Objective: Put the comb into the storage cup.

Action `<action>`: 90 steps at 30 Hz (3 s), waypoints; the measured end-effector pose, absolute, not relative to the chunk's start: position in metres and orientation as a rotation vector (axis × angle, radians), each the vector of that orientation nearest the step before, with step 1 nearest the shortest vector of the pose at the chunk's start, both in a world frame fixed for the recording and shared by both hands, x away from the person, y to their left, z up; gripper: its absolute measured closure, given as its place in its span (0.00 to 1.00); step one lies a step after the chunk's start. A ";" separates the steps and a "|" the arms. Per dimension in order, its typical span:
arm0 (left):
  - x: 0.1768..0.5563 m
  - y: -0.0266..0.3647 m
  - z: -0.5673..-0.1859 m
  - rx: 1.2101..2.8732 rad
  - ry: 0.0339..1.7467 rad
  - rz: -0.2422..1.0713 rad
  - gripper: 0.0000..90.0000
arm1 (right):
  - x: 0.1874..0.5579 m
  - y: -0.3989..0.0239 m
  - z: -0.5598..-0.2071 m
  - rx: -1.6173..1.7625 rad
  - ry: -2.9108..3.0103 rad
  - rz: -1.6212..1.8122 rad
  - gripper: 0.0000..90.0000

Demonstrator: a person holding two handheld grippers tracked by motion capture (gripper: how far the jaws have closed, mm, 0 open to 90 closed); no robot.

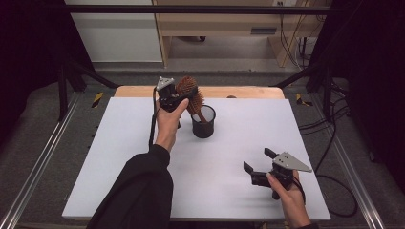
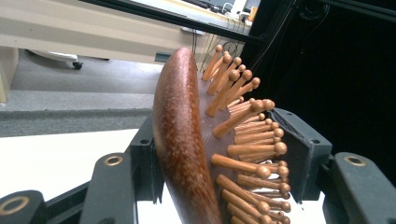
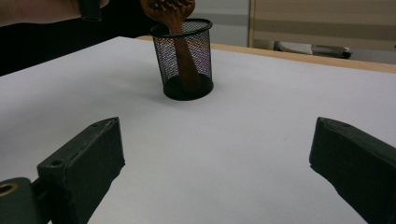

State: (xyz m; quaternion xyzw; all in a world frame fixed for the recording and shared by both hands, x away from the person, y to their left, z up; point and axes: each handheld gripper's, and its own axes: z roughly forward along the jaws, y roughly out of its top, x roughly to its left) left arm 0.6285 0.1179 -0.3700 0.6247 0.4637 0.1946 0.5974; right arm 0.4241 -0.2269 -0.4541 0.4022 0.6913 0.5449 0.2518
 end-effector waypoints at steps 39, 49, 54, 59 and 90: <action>0.633 0.126 -0.376 1.452 1.090 0.439 0.35 | 0.424 -0.226 -0.455 1.090 1.899 1.480 0.04; 0.634 0.128 -0.377 1.421 1.089 0.407 0.30 | 0.424 -0.225 -0.455 1.089 1.903 1.482 0.04; 0.634 0.127 -0.378 1.422 1.081 0.404 0.28 | 0.424 -0.225 -0.455 1.091 1.905 1.482 0.04; 0.633 0.127 -0.379 1.416 1.083 0.404 0.23 | 0.424 -0.225 -0.455 1.089 1.906 1.482 0.04; 0.628 0.122 -0.377 1.444 1.078 0.479 0.04 | 0.424 -0.223 -0.456 1.087 1.914 1.483 0.04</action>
